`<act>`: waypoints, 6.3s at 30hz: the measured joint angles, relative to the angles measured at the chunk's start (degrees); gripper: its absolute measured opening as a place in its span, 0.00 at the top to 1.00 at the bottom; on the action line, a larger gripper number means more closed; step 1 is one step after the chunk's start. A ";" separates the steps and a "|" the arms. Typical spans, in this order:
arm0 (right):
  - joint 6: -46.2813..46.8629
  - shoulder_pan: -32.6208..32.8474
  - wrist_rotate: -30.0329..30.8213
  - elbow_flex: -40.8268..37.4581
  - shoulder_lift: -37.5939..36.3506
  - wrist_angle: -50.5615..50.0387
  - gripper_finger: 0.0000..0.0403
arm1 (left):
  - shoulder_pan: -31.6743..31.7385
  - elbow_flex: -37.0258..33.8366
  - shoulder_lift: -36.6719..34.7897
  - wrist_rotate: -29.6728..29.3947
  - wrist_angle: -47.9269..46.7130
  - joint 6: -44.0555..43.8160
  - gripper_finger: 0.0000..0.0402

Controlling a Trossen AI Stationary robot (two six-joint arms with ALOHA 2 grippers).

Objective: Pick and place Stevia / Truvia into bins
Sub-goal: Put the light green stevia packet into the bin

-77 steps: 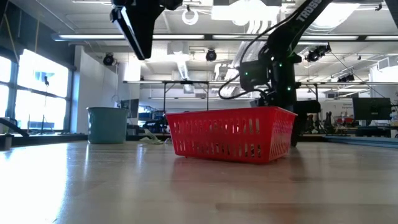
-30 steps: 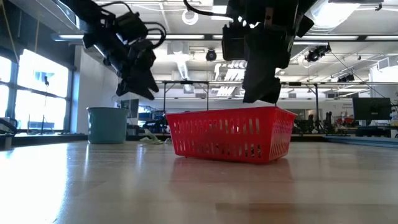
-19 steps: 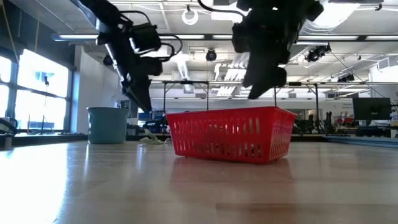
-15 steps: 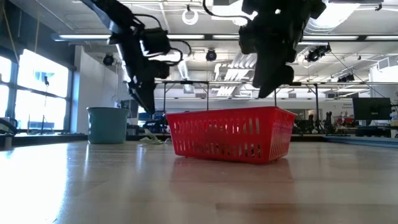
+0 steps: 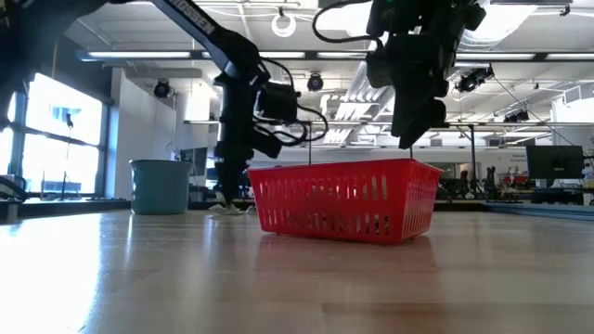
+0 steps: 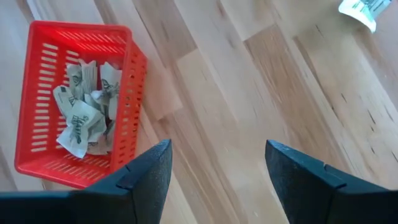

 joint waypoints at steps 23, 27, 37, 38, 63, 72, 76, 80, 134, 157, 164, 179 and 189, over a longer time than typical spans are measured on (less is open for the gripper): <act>2.97 -0.28 -0.22 0.00 0.00 -0.72 0.38 | 1.64 1.21 3.52 -3.61 2.90 5.13 0.52; 3.00 -0.26 0.38 0.00 0.00 -0.74 0.38 | 2.23 1.28 4.24 -2.50 2.09 5.24 0.54; 2.38 -0.28 2.36 0.00 0.00 -0.74 0.38 | 2.36 1.23 4.28 -2.22 0.31 2.81 0.92; 2.38 -0.28 2.34 0.00 0.00 -0.74 0.38 | 2.28 1.23 4.28 -2.26 -0.36 2.21 0.93; -16.20 -0.87 13.04 0.10 -0.25 -22.78 0.38 | -24.41 15.44 1.00 26.10 13.97 -21.10 0.90; -22.12 -5.88 15.36 -0.18 -1.49 -24.25 0.38 | -27.84 15.29 5.60 24.49 14.57 -26.92 0.76; -24.65 -9.40 14.48 -0.13 -2.33 -23.18 0.38 | -27.58 15.27 3.97 20.82 10.11 -27.59 0.61; -27.84 -15.55 9.67 -0.13 -2.63 -17.89 0.38 | -27.67 15.27 2.19 16.10 6.36 -28.39 0.51; -8.35 -37.84 9.75 -0.09 19.52 10.23 0.96 | -21.60 15.24 -18.03 -7.40 -5.76 -39.77 0.58; -2.10 -14.61 -16.38 0.02 -2.99 -3.15 1.00 | -14.10 15.26 -21.37 -6.08 -14.32 -34.68 0.72; 3.10 3.45 -22.46 -0.02 -1.87 2.58 1.00 | -13.55 15.22 -22.75 -8.50 -18.66 -35.78 0.72; 21.05 12.57 -16.42 -0.02 9.61 20.06 0.73 | -4.68 -12.24 -33.79 6.83 -1.50 -25.80 0.72; 27.91 11.06 2.95 -0.04 1.81 7.99 0.31 | 5.62 -19.38 -33.79 8.32 17.22 -28.06 0.69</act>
